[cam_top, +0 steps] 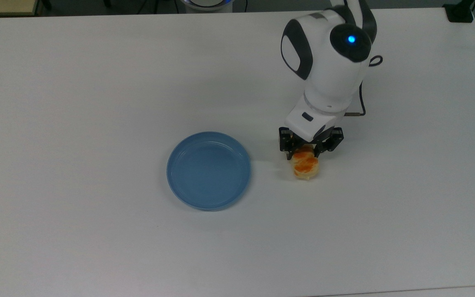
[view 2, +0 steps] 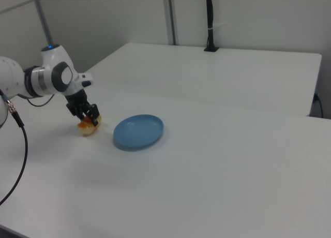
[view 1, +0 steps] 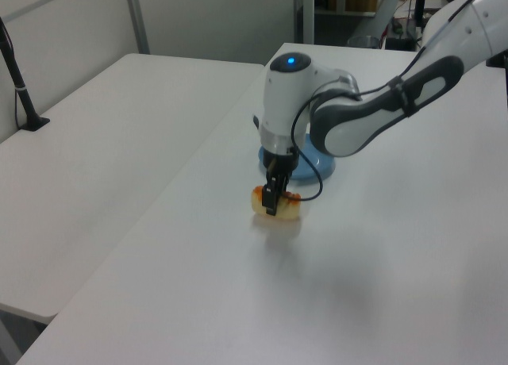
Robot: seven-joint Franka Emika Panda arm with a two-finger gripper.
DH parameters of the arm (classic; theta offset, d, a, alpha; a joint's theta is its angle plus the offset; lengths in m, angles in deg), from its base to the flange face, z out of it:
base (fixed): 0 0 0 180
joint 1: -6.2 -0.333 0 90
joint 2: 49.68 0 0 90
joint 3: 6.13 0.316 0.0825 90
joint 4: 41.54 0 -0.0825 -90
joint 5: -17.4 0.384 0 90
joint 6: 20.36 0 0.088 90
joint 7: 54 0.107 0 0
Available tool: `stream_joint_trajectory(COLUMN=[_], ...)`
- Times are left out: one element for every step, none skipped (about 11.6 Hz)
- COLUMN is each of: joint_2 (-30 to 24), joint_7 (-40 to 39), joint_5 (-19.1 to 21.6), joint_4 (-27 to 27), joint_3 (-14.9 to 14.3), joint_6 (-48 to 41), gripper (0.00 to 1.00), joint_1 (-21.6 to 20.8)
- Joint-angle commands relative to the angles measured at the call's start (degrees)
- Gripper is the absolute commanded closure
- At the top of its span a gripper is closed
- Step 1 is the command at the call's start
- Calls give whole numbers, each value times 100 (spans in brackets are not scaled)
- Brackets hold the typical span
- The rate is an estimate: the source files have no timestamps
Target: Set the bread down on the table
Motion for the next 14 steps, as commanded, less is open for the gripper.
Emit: stream_joint_trajectory(joint_2=[197, 66, -196, -564, -951, -1338, -1724, -2085, -2402, -2675, -2921, -3071, -3134, -3178], joint_7=[118, 118, 109, 83, 57, -109, -450, -662, -699, -769, -1065, -1312, -1367, -1367], joint_5=[-39, -65, -57, -48, -48, -39, -13, -13, -65, -152, -188, -171, -119, -109], joint_4=[199, 199, 181, 146, 128, 76, -29, -213, -362, -503, -618, -662, -645, -645], joint_3=[-78, -78, -69, 9, 193, 238, 230, 238, 230, 230, 230, 230, 230, 238], joint_6=[12, -41, -294, -705, -1266, -1776, -2138, -2429, -2719, -2896, -2976, -3012, -3151, -3179], gripper=[0, 0, 0, 0, 0, 0, 0, 0, 0, 0, 0, 0, 0, 0], joint_1=[-64, -46, 67, 338, 663, 970, 1226, 1516, 1727, 1938, 2149, 2325, 2431, 2467])
